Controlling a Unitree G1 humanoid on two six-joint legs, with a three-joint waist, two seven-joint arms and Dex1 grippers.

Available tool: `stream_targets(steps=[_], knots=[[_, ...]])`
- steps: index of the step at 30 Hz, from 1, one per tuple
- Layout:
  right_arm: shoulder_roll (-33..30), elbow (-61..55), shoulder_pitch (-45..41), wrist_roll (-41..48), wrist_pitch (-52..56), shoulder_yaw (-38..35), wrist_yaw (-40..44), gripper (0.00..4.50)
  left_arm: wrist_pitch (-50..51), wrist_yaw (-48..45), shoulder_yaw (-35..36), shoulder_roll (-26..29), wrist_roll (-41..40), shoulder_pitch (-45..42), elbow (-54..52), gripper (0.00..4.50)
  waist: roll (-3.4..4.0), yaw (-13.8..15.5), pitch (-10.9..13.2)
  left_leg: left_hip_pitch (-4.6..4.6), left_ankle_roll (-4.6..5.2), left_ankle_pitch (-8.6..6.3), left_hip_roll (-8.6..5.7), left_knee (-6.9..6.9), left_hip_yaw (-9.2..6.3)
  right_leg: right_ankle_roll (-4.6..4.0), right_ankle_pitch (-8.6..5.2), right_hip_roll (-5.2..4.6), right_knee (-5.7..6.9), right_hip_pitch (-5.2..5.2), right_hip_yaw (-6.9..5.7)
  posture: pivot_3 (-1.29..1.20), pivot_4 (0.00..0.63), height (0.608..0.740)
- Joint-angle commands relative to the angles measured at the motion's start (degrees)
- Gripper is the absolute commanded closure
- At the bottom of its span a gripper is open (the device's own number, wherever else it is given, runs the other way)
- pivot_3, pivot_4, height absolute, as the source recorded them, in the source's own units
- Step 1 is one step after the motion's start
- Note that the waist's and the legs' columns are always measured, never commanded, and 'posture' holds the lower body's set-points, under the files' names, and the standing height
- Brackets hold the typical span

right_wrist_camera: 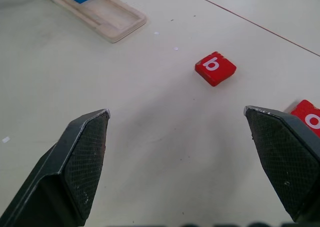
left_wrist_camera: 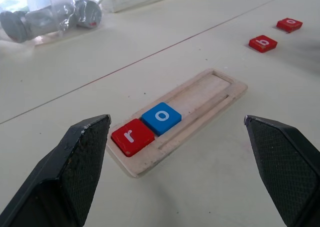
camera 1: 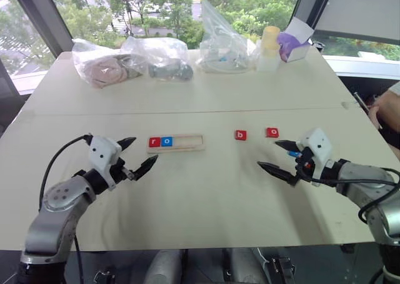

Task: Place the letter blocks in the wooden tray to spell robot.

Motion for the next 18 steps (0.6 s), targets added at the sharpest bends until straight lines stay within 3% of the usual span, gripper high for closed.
stream_targets(steps=[1,18], knots=[[-1.2,-1.5,-1.1,1.7,0.4,-1.0,1.1,0.03,-0.8,-1.2,1.7,1.3,-0.8,-1.4,-0.7,0.0,-0.02,0.0,0.0,0.0,0.0,0.0,0.0,0.0,0.0,0.0,0.0,0.0,0.0,0.0,0.0,0.0,0.15,0.74],[-2.0,-1.6,-3.2,1.4,0.5,0.7,2.2,0.03,3.5,-6.7,1.3,6.0,-4.9,-4.7,0.2,0.0,-0.05,0.0,0.1,-0.01,0.0,0.0,-0.02,0.01,0.01,0.01,0.02,-0.04,0.01,-0.02,0.02,0.0,0.15,0.74]])
